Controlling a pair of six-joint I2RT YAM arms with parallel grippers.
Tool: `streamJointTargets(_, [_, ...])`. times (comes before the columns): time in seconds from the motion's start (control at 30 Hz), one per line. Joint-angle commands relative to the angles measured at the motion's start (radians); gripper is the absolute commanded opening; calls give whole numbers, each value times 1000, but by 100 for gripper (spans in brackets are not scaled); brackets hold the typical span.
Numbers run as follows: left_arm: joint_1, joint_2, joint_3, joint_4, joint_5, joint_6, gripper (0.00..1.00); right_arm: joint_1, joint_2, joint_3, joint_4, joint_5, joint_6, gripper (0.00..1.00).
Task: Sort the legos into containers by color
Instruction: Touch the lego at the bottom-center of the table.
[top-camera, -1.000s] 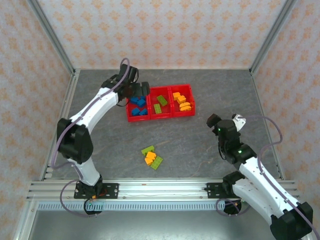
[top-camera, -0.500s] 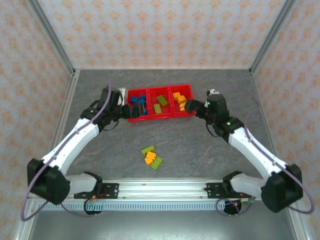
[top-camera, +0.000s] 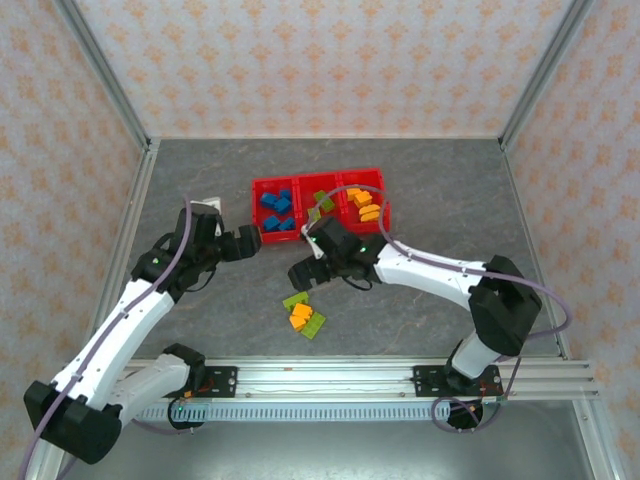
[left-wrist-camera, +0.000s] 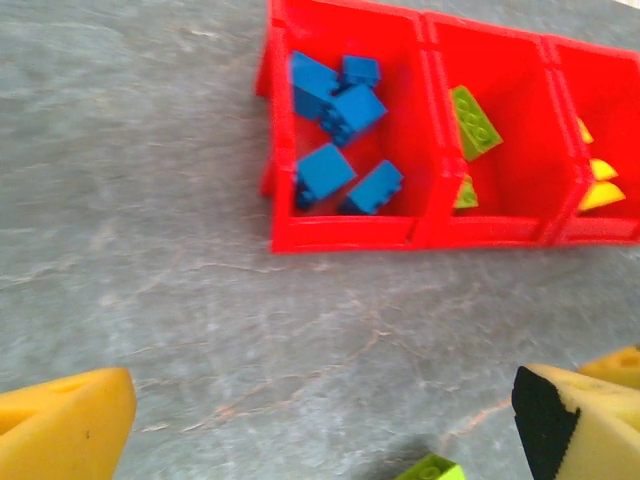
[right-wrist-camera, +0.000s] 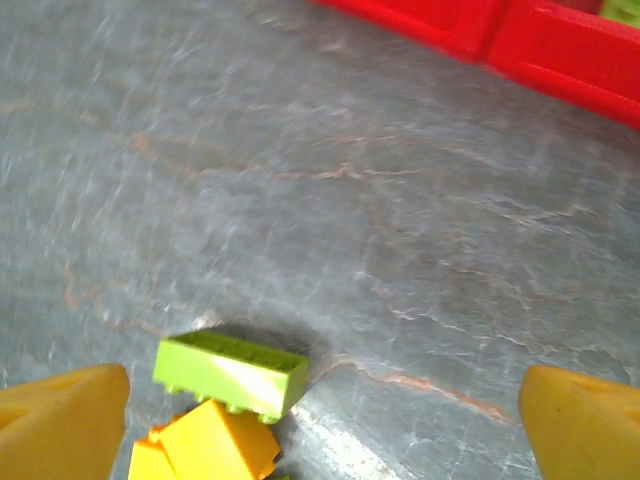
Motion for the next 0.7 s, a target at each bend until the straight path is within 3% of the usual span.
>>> streamJointTargets(0.0, [8,-97,-6,-85,-135,-43,96,21,-25,36,-29,79,-202,99])
streamJointTargets(0.13, [8,-192,-4,-130,-38,-61,93,100,2,51,-69,121,-432,100])
streamJointTargets(0.27, [8,-253,21,-202,52,-66,92,131,73,128,-116,91,-531,100])
streamJointTargets(0.67, [8,-512,-24,-272,64,-31,91,174,304,325,-258,24,-678,93])
